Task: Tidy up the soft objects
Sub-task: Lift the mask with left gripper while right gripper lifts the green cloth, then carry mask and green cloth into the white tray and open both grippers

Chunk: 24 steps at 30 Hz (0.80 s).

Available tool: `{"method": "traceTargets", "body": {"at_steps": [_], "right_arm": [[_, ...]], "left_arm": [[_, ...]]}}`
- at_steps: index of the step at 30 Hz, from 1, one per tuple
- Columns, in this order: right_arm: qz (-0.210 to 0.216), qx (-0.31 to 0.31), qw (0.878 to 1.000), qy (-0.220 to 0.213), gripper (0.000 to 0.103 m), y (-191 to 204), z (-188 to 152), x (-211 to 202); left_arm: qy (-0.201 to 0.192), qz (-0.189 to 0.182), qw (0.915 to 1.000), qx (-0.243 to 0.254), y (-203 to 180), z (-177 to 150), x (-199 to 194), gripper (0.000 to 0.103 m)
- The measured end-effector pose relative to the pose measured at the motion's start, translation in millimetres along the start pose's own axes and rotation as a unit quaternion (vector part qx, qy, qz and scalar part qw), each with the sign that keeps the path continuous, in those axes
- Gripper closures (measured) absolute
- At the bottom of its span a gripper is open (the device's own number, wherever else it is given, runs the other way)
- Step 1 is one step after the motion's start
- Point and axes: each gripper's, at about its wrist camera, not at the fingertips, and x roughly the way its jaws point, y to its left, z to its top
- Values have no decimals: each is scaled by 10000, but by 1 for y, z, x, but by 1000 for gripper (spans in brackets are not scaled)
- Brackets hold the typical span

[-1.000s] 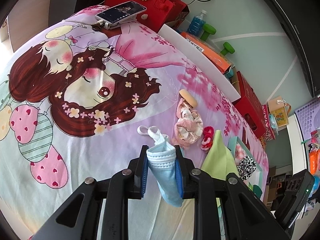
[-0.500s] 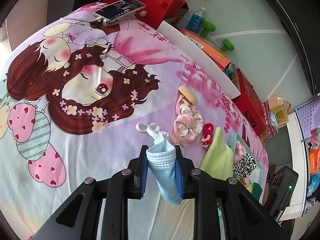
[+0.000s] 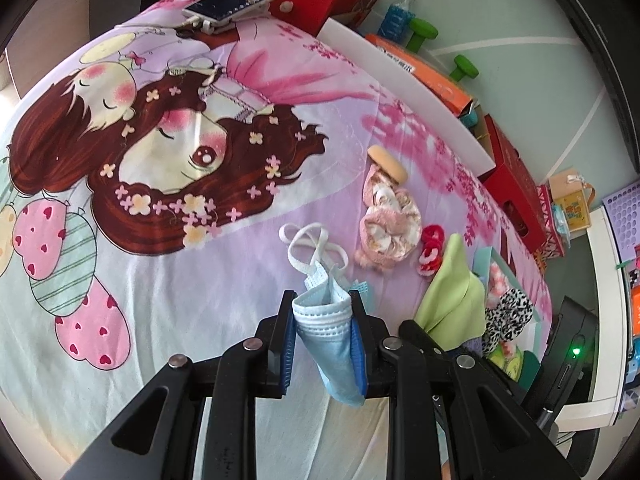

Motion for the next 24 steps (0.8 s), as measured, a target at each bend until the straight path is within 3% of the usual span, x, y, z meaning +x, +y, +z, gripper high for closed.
{"method": "traceTargets", "body": {"at_steps": [3, 6, 10, 14, 24], "right_arm": [[-182, -187, 9997, -1, 83, 5, -1, 2], [-258, -234, 9994, -19, 92, 5, -2, 3], [-65, -23, 9999, -97, 96, -5, -2, -1], [119, 191, 9994, -257, 97, -12, 0, -12], [441, 381, 9898, -1300, 97, -20, 5, -74]], "left_arm": [[39, 0, 10000, -19, 1, -1, 2, 79], [-34, -7, 10000, -4, 0, -1, -1, 79], [-125, -93, 9999, -9, -1, 0, -5, 79], [-487, -245, 9985, 66, -6, 3, -20, 79], [-1008, -711, 9921, 249, -19, 6, -45, 79]]}}
